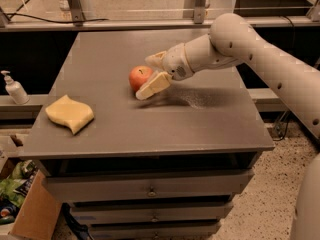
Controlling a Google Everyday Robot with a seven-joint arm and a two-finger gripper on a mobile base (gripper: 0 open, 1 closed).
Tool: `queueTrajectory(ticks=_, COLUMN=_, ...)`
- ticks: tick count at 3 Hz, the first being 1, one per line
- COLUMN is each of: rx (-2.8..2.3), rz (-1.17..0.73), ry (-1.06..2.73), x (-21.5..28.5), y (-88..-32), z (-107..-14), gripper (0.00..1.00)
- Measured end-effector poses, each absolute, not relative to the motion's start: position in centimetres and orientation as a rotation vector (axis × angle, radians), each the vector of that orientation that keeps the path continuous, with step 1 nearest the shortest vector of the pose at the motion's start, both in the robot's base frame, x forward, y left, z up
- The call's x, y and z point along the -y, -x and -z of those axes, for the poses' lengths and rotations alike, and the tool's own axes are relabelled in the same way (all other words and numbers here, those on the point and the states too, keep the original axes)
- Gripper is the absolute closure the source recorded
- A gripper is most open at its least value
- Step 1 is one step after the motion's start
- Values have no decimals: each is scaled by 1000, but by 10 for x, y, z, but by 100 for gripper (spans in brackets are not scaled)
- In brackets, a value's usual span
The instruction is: Move apple near sponge
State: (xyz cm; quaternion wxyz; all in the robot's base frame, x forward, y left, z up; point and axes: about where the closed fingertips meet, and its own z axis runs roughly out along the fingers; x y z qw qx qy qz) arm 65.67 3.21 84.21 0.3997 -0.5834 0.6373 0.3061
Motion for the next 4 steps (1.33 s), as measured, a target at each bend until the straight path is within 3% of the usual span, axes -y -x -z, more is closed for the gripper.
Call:
queueTrajectory(ticks=3, rx=-1603, rz=-853, ry=1473, x=-52, y=-635, z=-848, gripper=86)
queueTrajectory(ticks=4, rx=-1535, rz=-901, ry=1542, x=-77, y=-609, z=-861, gripper=100)
